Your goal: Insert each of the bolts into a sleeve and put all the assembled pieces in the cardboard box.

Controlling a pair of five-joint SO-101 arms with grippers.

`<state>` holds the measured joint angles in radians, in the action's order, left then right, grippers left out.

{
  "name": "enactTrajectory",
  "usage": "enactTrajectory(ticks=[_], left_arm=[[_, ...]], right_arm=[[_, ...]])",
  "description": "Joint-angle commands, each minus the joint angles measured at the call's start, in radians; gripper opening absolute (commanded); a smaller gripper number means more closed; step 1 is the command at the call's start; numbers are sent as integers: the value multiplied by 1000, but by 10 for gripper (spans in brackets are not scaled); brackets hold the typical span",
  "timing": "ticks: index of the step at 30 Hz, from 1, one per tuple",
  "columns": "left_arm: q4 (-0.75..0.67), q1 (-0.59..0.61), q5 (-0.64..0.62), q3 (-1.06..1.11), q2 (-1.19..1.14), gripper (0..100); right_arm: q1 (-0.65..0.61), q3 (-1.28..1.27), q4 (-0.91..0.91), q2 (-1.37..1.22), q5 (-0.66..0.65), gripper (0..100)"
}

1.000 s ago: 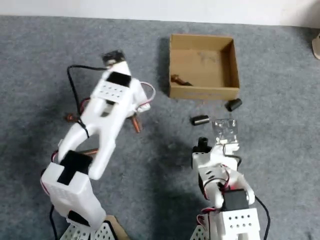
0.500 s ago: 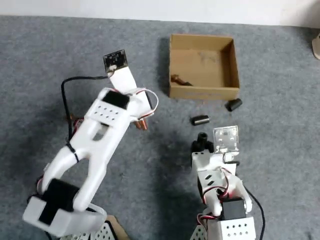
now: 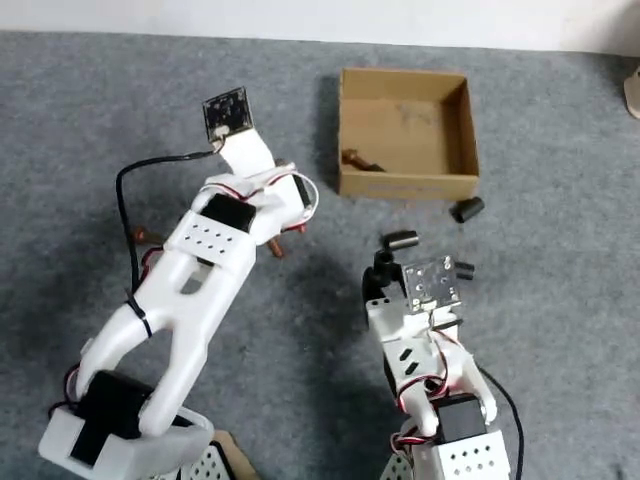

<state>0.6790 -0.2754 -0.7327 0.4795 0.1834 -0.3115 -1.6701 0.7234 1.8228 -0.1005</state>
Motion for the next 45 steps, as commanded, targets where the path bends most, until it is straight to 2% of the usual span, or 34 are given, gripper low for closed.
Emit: enactTrajectory(ticks=[1, 7, 11, 14, 22, 24, 28, 30, 41, 45], left_arm=[[-46, -44, 51, -10, 64, 4], [-51, -110, 61, -18, 67, 4], [-48, -166, 63, -10, 67, 4], [-46, -197, 133, -8, 84, 4], [-52, -288, 153, 130, 358, 4], [-98, -302, 160, 202, 432, 4], [-311, -298, 150, 381, 550, 4], [-368, -298, 117, 447, 590, 4], [-460, -298, 32, 495, 621, 4], [-488, -306, 32, 518, 619, 4]], right_arm=[[-15, -117, -13, 10, -15, 5], [-16, -117, 15, 13, -106, 5], [-16, -117, 15, 13, -109, 5], [-15, -117, 16, 12, -109, 5], [-15, -117, 16, 12, -107, 5], [-15, -117, 16, 12, -106, 5], [-15, -117, 15, 13, -106, 5], [-15, -117, 15, 13, -106, 5], [-16, -117, 13, 13, -104, 5], [-56, -117, 19, 13, -104, 5]])
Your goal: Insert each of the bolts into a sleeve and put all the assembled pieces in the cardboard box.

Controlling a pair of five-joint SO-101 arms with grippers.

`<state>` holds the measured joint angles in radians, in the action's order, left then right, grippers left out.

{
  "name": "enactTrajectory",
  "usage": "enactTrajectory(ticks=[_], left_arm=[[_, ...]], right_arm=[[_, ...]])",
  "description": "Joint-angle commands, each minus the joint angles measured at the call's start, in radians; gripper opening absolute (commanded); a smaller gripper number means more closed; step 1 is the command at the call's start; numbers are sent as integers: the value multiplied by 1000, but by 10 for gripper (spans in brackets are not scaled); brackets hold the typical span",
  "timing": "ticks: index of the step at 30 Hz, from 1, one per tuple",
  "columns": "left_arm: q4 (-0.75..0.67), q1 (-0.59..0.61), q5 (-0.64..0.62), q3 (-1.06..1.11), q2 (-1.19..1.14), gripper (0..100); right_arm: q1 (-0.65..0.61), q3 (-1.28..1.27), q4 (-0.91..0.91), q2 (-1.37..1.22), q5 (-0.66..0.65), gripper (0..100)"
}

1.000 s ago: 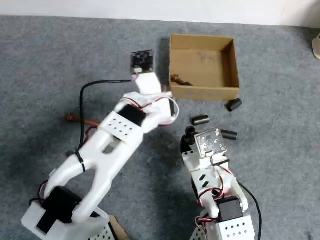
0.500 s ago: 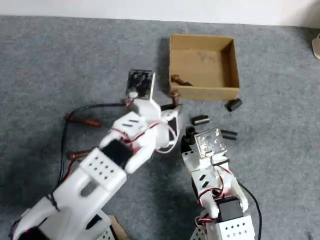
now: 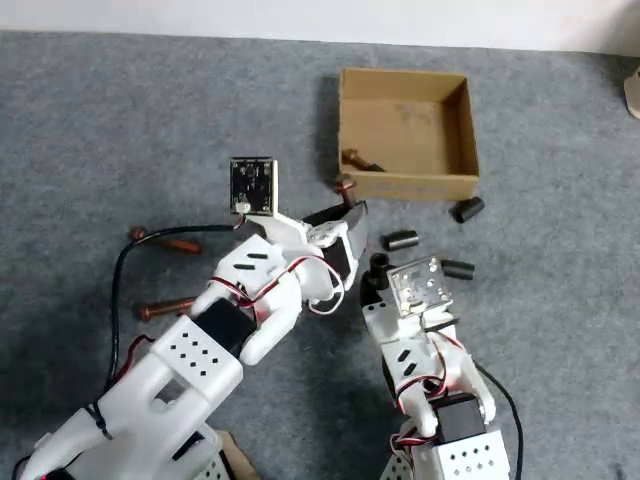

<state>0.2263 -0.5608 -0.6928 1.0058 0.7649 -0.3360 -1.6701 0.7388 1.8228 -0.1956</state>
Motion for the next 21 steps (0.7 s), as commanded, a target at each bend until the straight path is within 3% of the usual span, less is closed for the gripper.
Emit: enactTrajectory(ticks=[1, 21], left_arm=[[-35, -21, -9, -7, 38, 4], [-31, -35, -8, 24, 38, 4]], right_arm=[[-38, -117, 7, 13, -9, 5], [-56, -117, 2, 15, -9, 5]])
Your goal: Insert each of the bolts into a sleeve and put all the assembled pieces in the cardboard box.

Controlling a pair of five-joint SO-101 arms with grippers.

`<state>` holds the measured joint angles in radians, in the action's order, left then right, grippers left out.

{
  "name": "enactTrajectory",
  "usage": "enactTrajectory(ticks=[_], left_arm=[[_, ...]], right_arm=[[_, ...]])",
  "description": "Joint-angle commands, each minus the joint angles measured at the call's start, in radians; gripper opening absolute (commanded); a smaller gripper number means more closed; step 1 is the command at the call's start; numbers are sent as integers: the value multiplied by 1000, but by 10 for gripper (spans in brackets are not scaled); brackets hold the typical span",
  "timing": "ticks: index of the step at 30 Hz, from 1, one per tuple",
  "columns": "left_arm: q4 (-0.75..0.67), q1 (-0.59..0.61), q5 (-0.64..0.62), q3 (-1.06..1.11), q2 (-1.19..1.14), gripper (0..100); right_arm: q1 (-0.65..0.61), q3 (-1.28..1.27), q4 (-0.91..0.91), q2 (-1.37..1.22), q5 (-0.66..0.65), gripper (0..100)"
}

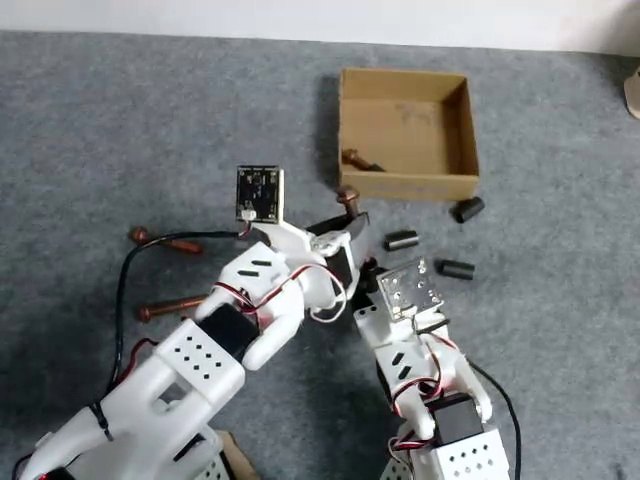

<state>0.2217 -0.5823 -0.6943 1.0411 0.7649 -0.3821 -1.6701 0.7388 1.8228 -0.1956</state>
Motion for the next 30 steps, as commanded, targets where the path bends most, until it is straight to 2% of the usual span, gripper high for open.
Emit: enactTrajectory(ticks=[1, 9, 12, 17, 30], left_arm=[[-26, -13, -6, -13, 38, 4], [11, -2, 6, -19, 38, 5], [20, -5, 83, -13, 38, 5], [23, -58, 98, 15, 38, 5], [25, -44, 26, 13, 45, 5]], right_arm=[[-10, -117, 2, 15, -9, 5], [-12, -117, 5, 15, -9, 5], [-12, -114, 7, 15, -6, 5], [-10, -68, 7, 16, 69, 5], [-12, -56, 7, 16, 130, 5]])
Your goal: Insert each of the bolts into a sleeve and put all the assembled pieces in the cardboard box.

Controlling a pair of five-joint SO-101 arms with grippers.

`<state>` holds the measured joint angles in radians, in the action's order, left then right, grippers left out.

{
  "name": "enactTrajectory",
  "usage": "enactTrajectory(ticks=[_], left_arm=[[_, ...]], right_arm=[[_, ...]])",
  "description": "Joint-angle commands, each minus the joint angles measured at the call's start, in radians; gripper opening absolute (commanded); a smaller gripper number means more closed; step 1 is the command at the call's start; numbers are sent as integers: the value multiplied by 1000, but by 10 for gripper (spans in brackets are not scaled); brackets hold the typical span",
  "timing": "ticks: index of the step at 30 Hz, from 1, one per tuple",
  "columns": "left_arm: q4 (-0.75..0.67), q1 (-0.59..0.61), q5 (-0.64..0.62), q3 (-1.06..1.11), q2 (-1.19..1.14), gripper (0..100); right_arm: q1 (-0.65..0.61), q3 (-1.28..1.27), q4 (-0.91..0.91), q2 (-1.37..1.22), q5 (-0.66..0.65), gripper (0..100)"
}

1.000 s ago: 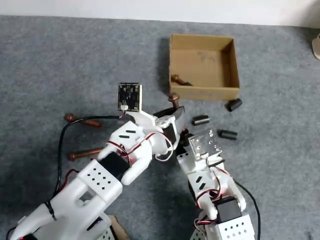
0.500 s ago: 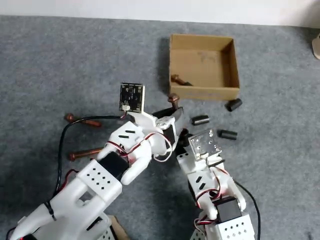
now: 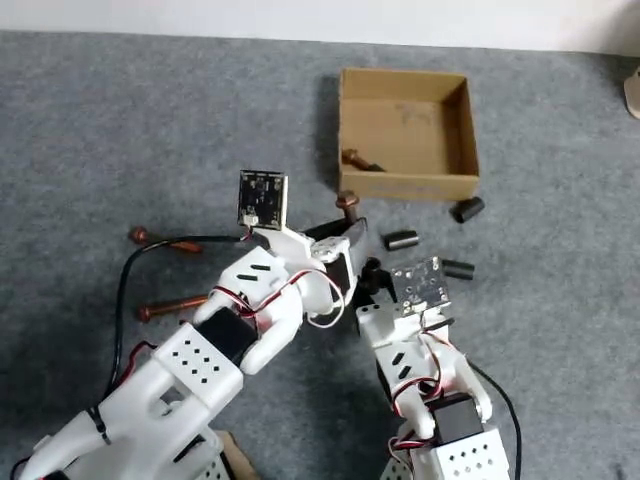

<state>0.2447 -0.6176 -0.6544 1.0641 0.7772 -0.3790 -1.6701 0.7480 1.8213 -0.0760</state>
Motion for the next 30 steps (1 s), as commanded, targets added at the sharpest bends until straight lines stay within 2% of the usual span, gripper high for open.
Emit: enactTrajectory(ticks=[1, 6, 16, 22, 30], left_arm=[[2, -8, -14, -10, 33, 5], [8, -8, 29, -8, 35, 5], [117, -7, 107, -27, 117, 5], [206, -1, 114, -27, 130, 5], [258, -7, 190, -27, 130, 5]], right_arm=[[-15, -56, -1, 18, 11, 5], [-44, -56, -1, 16, 11, 5], [-104, -56, -1, 16, 15, 5], [-156, -56, -1, 16, 11, 5], [-153, -58, -1, 16, 9, 5]])
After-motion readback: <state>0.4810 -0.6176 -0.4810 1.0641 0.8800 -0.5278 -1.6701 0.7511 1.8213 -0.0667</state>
